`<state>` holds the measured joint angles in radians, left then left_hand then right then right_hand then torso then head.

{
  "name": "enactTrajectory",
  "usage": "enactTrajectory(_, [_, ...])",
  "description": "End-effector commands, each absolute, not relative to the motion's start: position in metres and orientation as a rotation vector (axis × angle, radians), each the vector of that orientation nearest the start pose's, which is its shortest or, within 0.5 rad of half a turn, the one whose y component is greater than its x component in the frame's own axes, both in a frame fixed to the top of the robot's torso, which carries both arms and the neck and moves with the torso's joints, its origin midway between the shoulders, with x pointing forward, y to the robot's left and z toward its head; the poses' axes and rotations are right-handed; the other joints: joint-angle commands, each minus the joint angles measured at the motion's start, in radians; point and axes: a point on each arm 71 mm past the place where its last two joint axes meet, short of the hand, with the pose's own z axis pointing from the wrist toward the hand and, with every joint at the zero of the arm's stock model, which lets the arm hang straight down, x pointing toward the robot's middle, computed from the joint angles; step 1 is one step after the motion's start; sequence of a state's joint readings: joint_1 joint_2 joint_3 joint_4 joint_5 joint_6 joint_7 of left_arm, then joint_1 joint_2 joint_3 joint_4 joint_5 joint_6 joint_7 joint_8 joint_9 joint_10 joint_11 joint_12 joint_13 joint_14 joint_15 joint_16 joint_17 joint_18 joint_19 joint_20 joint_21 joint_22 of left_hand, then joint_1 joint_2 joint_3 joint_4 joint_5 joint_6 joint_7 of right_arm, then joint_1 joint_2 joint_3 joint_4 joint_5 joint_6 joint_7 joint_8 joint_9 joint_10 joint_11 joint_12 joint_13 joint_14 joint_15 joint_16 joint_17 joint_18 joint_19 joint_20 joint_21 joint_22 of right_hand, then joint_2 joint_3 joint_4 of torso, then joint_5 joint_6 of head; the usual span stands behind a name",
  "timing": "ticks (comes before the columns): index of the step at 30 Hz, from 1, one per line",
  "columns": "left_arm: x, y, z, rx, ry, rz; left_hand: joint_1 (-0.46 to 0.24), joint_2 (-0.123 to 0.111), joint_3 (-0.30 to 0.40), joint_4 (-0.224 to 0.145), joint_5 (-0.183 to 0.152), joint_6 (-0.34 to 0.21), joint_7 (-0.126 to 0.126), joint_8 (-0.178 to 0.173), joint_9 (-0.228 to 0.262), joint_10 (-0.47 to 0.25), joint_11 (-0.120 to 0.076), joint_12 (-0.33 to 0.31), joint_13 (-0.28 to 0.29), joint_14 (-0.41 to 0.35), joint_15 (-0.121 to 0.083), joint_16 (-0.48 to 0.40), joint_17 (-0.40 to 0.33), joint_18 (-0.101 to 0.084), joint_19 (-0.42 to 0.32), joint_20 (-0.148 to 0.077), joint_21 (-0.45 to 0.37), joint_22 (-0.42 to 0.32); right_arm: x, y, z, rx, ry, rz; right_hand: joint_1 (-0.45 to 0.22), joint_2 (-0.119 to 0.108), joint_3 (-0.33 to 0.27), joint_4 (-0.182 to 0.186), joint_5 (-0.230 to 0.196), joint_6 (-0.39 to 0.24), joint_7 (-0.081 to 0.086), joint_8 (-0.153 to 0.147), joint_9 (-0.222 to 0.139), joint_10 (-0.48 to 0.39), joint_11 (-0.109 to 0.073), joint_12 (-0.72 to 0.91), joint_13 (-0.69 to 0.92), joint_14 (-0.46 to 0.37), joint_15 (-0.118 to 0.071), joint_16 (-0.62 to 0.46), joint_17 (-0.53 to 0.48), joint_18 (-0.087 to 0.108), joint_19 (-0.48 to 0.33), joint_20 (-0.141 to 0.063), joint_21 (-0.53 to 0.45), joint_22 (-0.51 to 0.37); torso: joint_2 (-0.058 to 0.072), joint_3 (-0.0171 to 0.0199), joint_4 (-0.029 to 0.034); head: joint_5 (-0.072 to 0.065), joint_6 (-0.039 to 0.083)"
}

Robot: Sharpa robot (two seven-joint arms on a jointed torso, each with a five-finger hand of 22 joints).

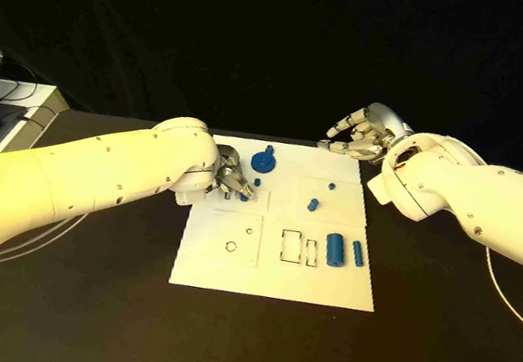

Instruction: Assemble the parts on the task board

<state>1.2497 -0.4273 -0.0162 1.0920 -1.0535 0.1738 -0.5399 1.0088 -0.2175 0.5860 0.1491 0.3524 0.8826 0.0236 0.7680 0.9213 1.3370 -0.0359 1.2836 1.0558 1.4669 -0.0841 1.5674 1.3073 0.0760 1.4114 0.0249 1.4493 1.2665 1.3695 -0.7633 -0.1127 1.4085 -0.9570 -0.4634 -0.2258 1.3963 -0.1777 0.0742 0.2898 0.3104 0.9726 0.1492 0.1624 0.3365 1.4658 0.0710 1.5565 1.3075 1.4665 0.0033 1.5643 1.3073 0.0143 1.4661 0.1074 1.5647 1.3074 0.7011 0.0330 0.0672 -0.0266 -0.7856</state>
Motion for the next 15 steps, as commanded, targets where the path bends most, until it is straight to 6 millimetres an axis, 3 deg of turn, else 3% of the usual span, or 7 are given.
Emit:
enactTrajectory(1, [0.5482, 0.1227, -0.2196, -0.178, 2.322, -0.39, 0.002, -0.007, -0.015, 0.005, -0.002, 0.003, 0.005, -0.007, 0.002, -0.005, -0.003, -0.005, 0.001, 0.104, -0.008, 0.003, 0.263, -0.013, 0.003, -0.005, -0.004, 0.002, 0.5322, -0.2128, -0.1361, 0.396, 1.626, 0.68, -0.007, 0.002, 0.011, 0.0, 0.028, -0.011, 0.0, 0.006, 0.004, 0.088, -0.003, -0.005, 0.246, 0.104, -0.007, 0.007, 0.264, -0.014, 0.104, -0.007, 0.005, 0.263, -0.001, -0.0004, 0.0, 0.0, -0.001])
enactTrajectory(15, [0.5478, 0.1294, -0.2185, -0.176, 2.314, -0.38, 0.012, -0.017, -0.077, 0.041, -0.006, 0.006, 0.006, -0.013, 0.01, -0.006, -0.002, -0.006, 0.001, 0.104, -0.008, 0.003, 0.263, -0.013, 0.004, -0.005, -0.005, 0.004, 0.5324, -0.2141, -0.136, 0.398, 1.624, 0.679, -0.009, 0.0, 0.01, 0.0, 0.026, -0.012, 0.0, 0.006, 0.005, 0.087, -0.003, -0.006, 0.245, 0.104, -0.007, 0.007, 0.264, -0.014, 0.104, -0.007, 0.004, 0.262, 0.0, -0.0012, 0.001, -0.001, 0.002])
